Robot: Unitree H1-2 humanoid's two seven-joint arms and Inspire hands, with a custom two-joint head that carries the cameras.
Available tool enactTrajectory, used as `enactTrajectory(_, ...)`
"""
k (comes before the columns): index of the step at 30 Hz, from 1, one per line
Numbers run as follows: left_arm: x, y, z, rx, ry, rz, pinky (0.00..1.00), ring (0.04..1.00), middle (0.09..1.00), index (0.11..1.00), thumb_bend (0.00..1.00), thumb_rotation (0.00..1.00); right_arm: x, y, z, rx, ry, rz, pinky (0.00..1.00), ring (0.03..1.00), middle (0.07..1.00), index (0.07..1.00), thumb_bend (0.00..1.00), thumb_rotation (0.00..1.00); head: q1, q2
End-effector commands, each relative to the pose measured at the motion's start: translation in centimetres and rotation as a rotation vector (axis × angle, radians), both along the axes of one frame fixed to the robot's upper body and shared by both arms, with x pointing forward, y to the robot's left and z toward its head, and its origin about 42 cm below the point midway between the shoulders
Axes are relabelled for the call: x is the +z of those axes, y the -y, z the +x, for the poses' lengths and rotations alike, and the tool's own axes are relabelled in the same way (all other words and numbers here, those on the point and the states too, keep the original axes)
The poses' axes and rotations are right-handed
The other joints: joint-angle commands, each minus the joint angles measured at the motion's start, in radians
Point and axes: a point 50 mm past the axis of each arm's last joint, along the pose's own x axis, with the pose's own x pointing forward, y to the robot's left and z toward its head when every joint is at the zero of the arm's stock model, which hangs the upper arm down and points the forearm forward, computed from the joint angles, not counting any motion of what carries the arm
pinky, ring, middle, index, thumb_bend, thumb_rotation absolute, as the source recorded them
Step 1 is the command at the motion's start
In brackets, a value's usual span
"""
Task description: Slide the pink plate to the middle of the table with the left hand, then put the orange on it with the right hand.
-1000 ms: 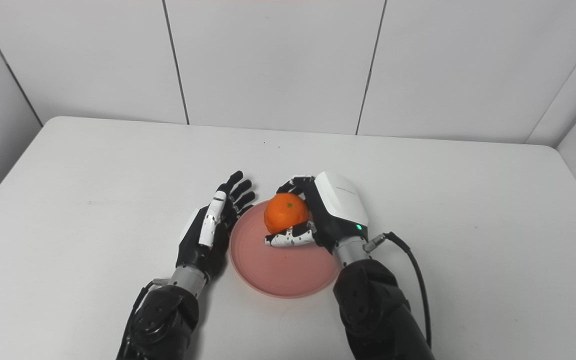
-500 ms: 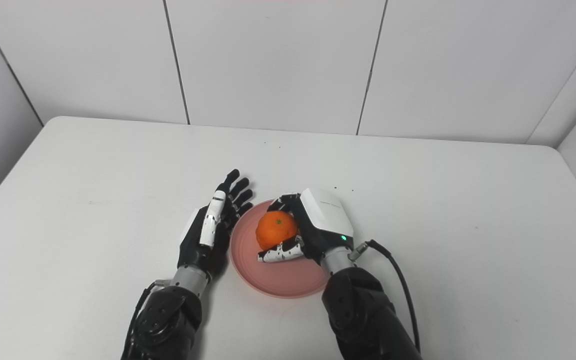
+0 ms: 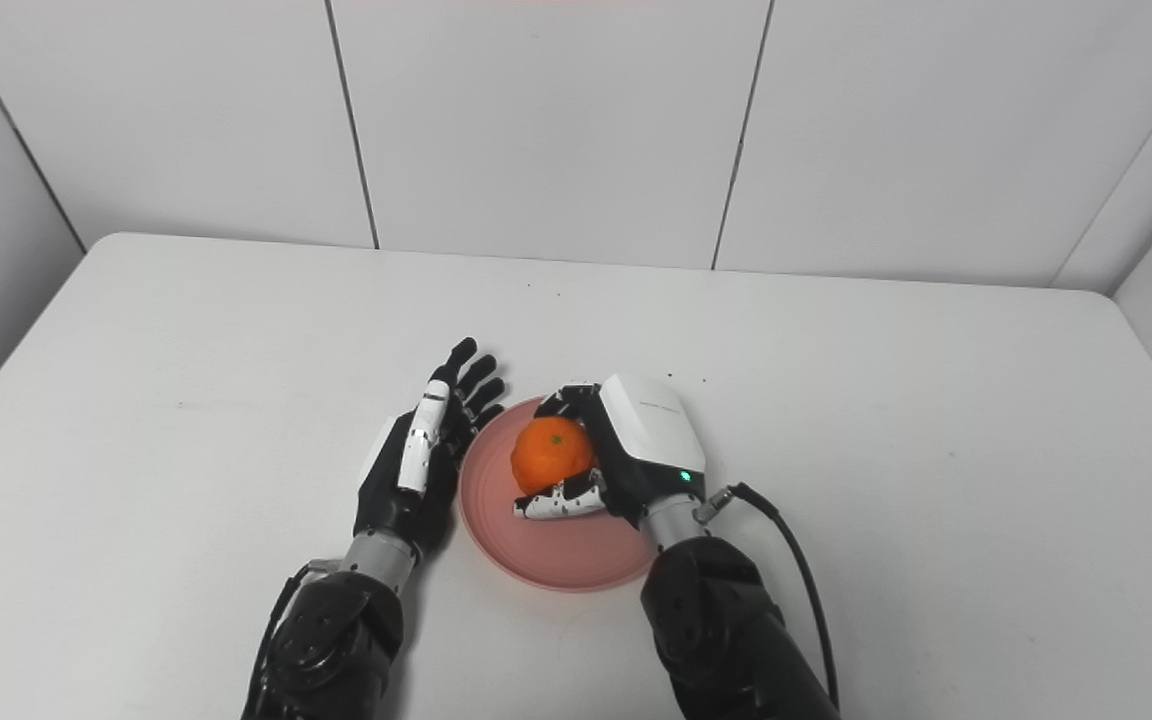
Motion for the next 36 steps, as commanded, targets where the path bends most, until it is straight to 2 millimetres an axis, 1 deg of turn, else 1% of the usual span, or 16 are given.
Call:
enactTrajectory(1, -0.9, -0.1, -0.3, 0.021, -0.036, 0.003, 0.93, 0.933, 0.946, 0.941, 0.38, 1.00, 1.0, 0.0, 0.3, 0.014, 0.059, -0.002, 0.15, 0.230, 0.329, 0.490, 0.52, 0.13, 0.001, -0.001)
enactTrajectory(5, -0.9, -0.1, -0.4, 0.023, -0.039, 0.003, 0.93, 0.932, 0.944, 0.939, 0.38, 1.00, 1.1, 0.2, 0.2, 0.009, 0.062, 0.001, 0.14, 0.220, 0.321, 0.490, 0.52, 0.13, 0.000, 0.000)
enactTrajectory(6, -0.9, -0.1, -0.4, 0.024, -0.040, 0.005, 0.93, 0.932, 0.945, 0.938, 0.39, 1.00, 1.1, 0.3, 0.2, 0.008, 0.060, 0.002, 0.22, 0.313, 0.419, 0.491, 0.52, 0.13, 0.000, 0.000)
enactTrajectory(8, -0.9, -0.1, -0.4, 0.025, -0.042, 0.004, 0.93, 0.935, 0.946, 0.939, 0.39, 1.00, 1.2, 0.4, 0.1, 0.004, 0.058, 0.006, 0.28, 0.390, 0.506, 0.492, 0.52, 0.14, -0.002, 0.001)
enactTrajectory(9, -0.9, -0.1, -0.4, 0.024, -0.042, 0.002, 0.93, 0.937, 0.947, 0.939, 0.38, 1.00, 1.3, 0.4, 0.0, 0.000, 0.056, 0.001, 0.30, 0.420, 0.534, 0.528, 0.58, 0.16, -0.004, 0.002)
enactTrajectory(10, -0.9, -0.2, -0.4, 0.024, -0.042, 0.002, 0.93, 0.938, 0.948, 0.940, 0.38, 1.00, 1.4, 0.4, -0.1, -0.003, 0.054, -0.003, 0.35, 0.488, 0.593, 0.626, 0.74, 0.19, -0.004, 0.002)
enactTrajectory(11, -0.8, -0.2, -0.4, 0.025, -0.043, 0.002, 0.93, 0.939, 0.948, 0.940, 0.38, 1.00, 1.5, 0.5, -0.2, -0.004, 0.052, -0.010, 0.36, 0.495, 0.599, 0.635, 0.76, 0.19, -0.004, 0.001)
enactTrajectory(13, -0.8, -0.2, -0.4, 0.026, -0.047, 0.004, 0.93, 0.936, 0.944, 0.935, 0.38, 1.00, 1.8, 0.7, -0.3, -0.002, 0.046, -0.014, 0.54, 0.657, 0.720, 0.706, 0.84, 0.23, -0.004, 0.001)
enactTrajectory(15, -0.8, -0.2, -0.4, 0.026, -0.047, 0.005, 0.93, 0.936, 0.944, 0.936, 0.38, 1.00, 2.1, 0.8, -0.5, 0.003, 0.041, -0.017, 0.61, 0.718, 0.772, 0.756, 0.87, 0.24, -0.004, 0.001)
enactTrajectory(18, -0.8, -0.3, -0.4, 0.025, -0.043, 0.005, 0.94, 0.937, 0.945, 0.938, 0.38, 1.00, 2.5, 1.2, -0.7, 0.016, 0.047, -0.014, 0.62, 0.734, 0.803, 0.814, 0.91, 0.26, -0.005, 0.001)
enactTrajectory(20, -0.9, -0.3, -0.4, 0.025, -0.041, 0.006, 0.94, 0.936, 0.945, 0.938, 0.38, 1.00, 2.7, 1.3, -0.9, 0.022, 0.049, -0.011, 0.62, 0.736, 0.808, 0.825, 0.92, 0.26, -0.005, 0.001)
enactTrajectory(23, -0.9, -0.3, -0.4, 0.026, -0.042, 0.010, 0.93, 0.933, 0.943, 0.936, 0.38, 1.00, 3.1, 1.6, -1.2, 0.035, 0.053, -0.015, 0.70, 0.786, 0.837, 0.865, 0.96, 0.29, -0.005, 0.002)
enactTrajectory(27, -0.7, -0.3, -0.4, 0.028, -0.048, 0.021, 0.92, 0.929, 0.942, 0.937, 0.38, 1.00, 3.6, 1.9, -1.5, 0.048, 0.054, -0.017, 0.75, 0.831, 0.870, 0.896, 0.98, 0.33, -0.005, 0.002)
enactTrajectory(28, -0.7, -0.3, -0.4, 0.028, -0.049, 0.022, 0.92, 0.930, 0.943, 0.939, 0.38, 1.00, 3.8, 1.9, -1.5, 0.051, 0.056, -0.015, 0.79, 0.867, 0.898, 0.923, 0.99, 0.36, -0.005, 0.002)
enactTrajectory(31, -0.6, -0.3, -0.5, 0.023, -0.050, 0.022, 0.93, 0.934, 0.948, 0.945, 0.38, 1.00, 4.4, 2.2, -1.7, 0.064, 0.076, -0.004, 0.86, 0.911, 0.930, 0.954, 1.00, 0.41, -0.007, 0.002)
enactTrajectory(36, -0.6, -0.4, -0.5, 0.017, -0.052, 0.018, 0.94, 0.942, 0.955, 0.953, 0.38, 1.00, 5.2, 2.7, -2.0, 0.066, 0.109, 0.011, 0.84, 0.908, 0.934, 0.960, 1.00, 0.43, -0.008, 0.000)
